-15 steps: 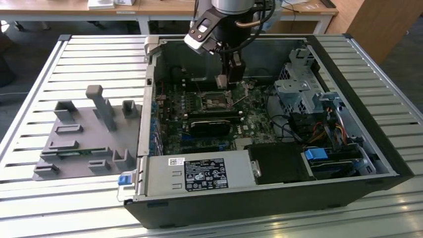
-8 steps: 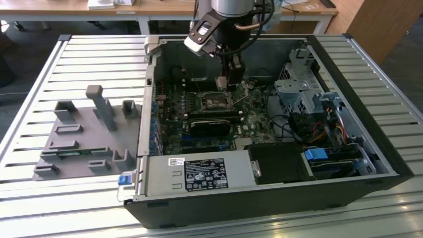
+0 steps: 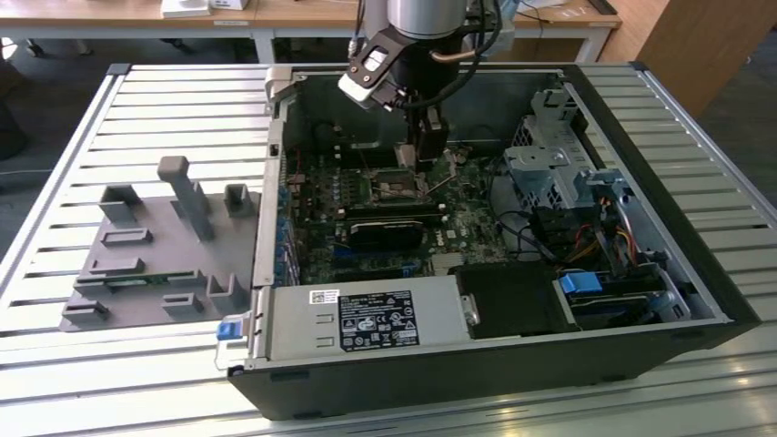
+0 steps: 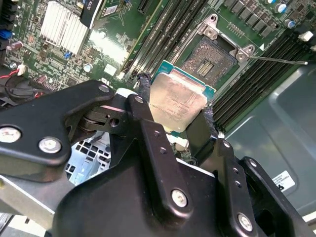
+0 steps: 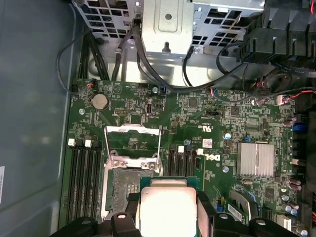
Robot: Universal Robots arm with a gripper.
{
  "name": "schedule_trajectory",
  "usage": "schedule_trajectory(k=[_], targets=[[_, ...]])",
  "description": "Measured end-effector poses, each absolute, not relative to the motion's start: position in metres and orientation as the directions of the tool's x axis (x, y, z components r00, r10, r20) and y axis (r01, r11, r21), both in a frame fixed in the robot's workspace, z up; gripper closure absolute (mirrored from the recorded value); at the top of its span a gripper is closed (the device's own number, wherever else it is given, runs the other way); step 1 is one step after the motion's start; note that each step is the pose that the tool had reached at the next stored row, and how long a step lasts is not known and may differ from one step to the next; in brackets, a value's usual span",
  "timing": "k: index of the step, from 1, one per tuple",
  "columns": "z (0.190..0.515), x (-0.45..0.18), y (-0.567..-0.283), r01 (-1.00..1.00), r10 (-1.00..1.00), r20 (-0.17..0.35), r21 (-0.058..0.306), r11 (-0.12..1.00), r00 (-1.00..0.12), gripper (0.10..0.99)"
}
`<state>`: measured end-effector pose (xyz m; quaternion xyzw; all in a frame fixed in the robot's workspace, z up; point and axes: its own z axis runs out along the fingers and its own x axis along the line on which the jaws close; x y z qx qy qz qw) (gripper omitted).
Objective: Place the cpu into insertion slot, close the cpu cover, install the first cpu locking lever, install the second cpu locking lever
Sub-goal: 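Place the cpu into insertion slot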
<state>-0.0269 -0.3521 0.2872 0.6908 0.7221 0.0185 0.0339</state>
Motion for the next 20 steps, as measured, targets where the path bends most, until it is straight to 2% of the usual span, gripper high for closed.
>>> schedule_trajectory(k=[20], targets=[[0.273,-0.027,-0.351,0.996,0.998,-0.039,0.075,0.046,-0.043,0.545]])
